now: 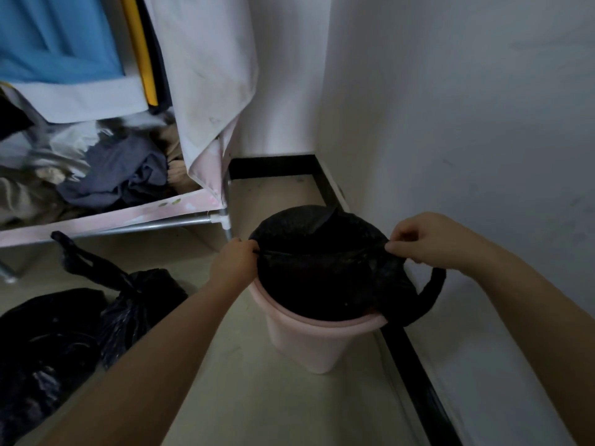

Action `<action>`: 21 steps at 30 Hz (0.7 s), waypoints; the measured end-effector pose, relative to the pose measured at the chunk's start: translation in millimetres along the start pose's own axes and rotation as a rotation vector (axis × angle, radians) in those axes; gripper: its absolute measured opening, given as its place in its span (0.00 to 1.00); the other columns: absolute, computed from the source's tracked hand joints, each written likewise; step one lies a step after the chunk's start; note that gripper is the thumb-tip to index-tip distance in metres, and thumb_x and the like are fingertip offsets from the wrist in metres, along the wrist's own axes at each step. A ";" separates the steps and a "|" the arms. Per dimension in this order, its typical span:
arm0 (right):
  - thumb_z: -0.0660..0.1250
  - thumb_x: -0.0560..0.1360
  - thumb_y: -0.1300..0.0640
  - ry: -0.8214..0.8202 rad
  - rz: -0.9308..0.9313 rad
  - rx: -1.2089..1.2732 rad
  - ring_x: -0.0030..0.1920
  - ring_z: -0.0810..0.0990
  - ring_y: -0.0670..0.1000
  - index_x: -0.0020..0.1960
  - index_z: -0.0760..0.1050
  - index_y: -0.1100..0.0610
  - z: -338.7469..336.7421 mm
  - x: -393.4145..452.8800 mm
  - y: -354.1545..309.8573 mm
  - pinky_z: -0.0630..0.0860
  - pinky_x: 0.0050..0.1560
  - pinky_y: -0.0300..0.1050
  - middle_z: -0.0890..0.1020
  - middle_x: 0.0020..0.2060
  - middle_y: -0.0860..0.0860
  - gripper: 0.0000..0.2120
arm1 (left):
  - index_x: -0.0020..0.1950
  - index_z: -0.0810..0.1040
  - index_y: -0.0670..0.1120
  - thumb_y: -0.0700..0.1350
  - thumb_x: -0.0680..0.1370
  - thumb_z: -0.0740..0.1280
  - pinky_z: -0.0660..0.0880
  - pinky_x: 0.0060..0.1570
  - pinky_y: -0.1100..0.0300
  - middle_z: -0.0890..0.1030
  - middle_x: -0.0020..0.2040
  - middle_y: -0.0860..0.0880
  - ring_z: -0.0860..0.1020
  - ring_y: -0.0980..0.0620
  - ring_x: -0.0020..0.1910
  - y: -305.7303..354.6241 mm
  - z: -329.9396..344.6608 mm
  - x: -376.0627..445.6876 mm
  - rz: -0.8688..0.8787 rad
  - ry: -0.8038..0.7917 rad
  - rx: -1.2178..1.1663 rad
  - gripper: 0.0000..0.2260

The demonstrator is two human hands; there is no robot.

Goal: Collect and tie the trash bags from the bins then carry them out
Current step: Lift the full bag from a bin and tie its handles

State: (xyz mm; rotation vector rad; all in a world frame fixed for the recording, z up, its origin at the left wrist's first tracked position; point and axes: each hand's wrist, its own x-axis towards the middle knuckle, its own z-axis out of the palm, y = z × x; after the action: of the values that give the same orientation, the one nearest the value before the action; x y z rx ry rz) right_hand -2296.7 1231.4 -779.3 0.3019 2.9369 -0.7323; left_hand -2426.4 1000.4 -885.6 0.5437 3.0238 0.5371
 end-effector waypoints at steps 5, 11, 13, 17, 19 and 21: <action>0.60 0.77 0.50 -0.325 0.148 -0.335 0.29 0.66 0.47 0.26 0.64 0.55 -13.4 11.3 1.6 0.62 0.30 0.39 0.68 0.27 0.50 0.22 | 0.50 0.78 0.39 0.37 0.77 0.59 0.67 0.47 0.59 0.80 0.49 0.40 0.76 0.44 0.51 23.8 -17.9 0.1 0.205 -0.177 -0.202 0.08; 0.50 0.79 0.43 -0.430 0.380 -0.614 0.33 0.71 0.50 0.32 0.71 0.58 -15.0 33.9 4.3 0.72 0.47 0.42 0.73 0.32 0.54 0.26 | 0.24 0.67 0.50 0.34 0.73 0.62 0.65 0.37 0.73 0.73 0.28 0.51 0.72 0.55 0.38 48.6 -24.2 -11.7 0.246 -0.474 -0.444 0.19; 0.48 0.78 0.40 -0.396 0.472 -0.599 0.52 0.76 0.56 0.53 0.75 0.63 -21.1 34.5 3.3 0.69 0.63 0.48 0.78 0.52 0.59 0.28 | 0.28 0.69 0.47 0.33 0.74 0.61 0.71 0.39 0.65 0.73 0.24 0.52 0.75 0.58 0.27 53.1 -20.5 -10.8 0.133 -0.495 -0.744 0.17; 0.44 0.79 0.43 -0.382 0.472 -0.580 0.58 0.70 0.53 0.69 0.62 0.64 -29.1 30.8 -3.9 0.64 0.69 0.51 0.67 0.70 0.59 0.30 | 0.32 0.65 0.45 0.37 0.75 0.64 0.75 0.37 0.54 0.70 0.31 0.46 0.75 0.47 0.33 57.0 -7.6 9.1 -0.320 -0.072 -0.828 0.13; 0.45 0.80 0.46 -0.384 0.445 -0.558 0.60 0.69 0.53 0.70 0.61 0.64 -27.0 26.7 -3.6 0.62 0.70 0.51 0.64 0.71 0.59 0.27 | 0.39 0.70 0.40 0.39 0.74 0.65 0.72 0.45 0.52 0.73 0.40 0.42 0.75 0.41 0.47 55.3 -4.8 17.5 -0.341 0.078 -0.587 0.06; 0.51 0.80 0.52 -0.373 0.411 -0.508 0.53 0.72 0.53 0.66 0.68 0.64 -21.7 24.7 0.6 0.71 0.61 0.47 0.70 0.68 0.59 0.21 | 0.57 0.70 0.35 0.45 0.75 0.65 0.71 0.56 0.50 0.72 0.58 0.35 0.71 0.37 0.59 50.6 0.1 29.3 -0.394 0.055 -0.366 0.17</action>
State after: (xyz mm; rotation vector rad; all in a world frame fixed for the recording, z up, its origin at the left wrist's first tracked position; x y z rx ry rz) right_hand -2321.8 1246.3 -764.0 0.6112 2.4684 0.0195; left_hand -2437.0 1055.0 -867.5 -0.0834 2.8554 1.0474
